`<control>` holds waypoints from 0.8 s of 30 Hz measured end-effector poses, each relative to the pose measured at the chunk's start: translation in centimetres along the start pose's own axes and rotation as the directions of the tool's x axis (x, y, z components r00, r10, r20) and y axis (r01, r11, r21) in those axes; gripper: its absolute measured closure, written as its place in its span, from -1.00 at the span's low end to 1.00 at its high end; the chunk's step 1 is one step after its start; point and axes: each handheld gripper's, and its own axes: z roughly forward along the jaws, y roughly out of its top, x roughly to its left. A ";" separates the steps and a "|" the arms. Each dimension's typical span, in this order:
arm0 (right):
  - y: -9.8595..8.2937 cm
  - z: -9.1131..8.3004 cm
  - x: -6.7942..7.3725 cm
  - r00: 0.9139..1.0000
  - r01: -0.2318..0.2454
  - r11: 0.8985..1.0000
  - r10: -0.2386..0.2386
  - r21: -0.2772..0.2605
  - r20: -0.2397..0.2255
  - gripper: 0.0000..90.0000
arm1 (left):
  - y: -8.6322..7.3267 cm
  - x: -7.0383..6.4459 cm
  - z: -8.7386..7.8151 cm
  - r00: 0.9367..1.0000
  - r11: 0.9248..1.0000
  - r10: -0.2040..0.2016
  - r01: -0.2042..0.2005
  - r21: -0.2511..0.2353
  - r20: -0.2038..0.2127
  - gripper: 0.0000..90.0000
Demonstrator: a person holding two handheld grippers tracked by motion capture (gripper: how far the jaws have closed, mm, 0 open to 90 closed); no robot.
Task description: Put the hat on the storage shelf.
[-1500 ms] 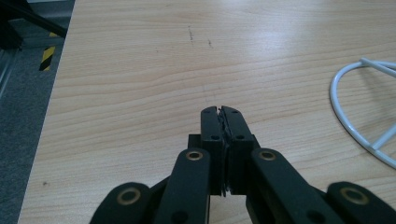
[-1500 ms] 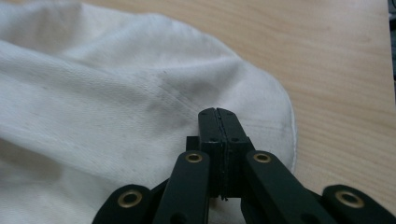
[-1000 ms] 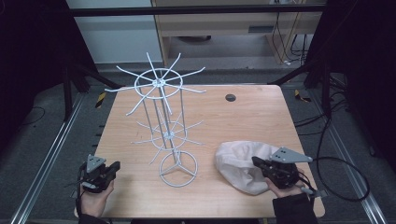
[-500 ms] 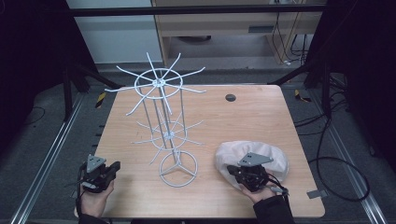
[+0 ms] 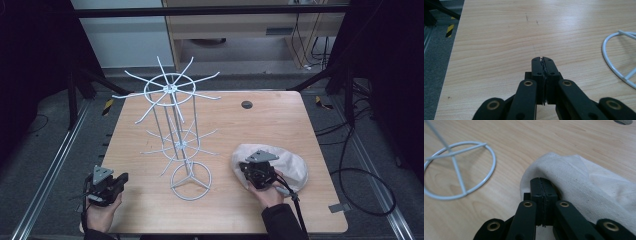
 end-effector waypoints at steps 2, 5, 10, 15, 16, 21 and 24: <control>0.5 0.8 -0.3 1.000 -0.016 1.000 0.016 -0.004 0.011 1.00 | 0.0 0.0 0.0 1.000 1.000 0.000 0.000 0.001 0.000 0.96; 0.8 0.9 -0.7 0.999 -0.032 0.999 0.032 -0.012 -0.015 1.00 | 0.0 0.1 0.0 1.000 1.000 -0.001 0.001 0.000 0.000 0.96; 1.1 -1.6 -1.7 0.998 -0.041 0.995 0.037 -0.089 -0.050 0.99 | 0.0 0.1 0.0 1.000 1.000 -0.003 0.003 0.001 -0.002 0.96; 0.9 -5.0 -5.7 0.995 -0.099 0.982 0.102 -0.161 0.011 0.98 | 0.0 0.0 0.1 1.000 1.000 0.000 0.000 0.000 -0.003 0.96; 0.6 -5.3 -6.9 0.993 -0.108 0.982 0.115 -0.158 0.038 0.98 | 0.0 0.0 0.2 1.000 1.000 -0.003 0.003 0.003 -0.002 0.96; -2.5 -5.4 -11.7 0.970 -0.171 0.980 0.185 -0.099 0.155 0.97 | 0.0 0.0 0.3 1.000 1.000 0.001 -0.001 0.007 -0.005 0.96; -4.8 -5.3 -13.2 0.966 -0.170 0.984 0.176 -0.048 0.188 0.97 | 0.0 0.0 0.4 1.000 1.000 0.003 -0.002 0.007 -0.006 0.96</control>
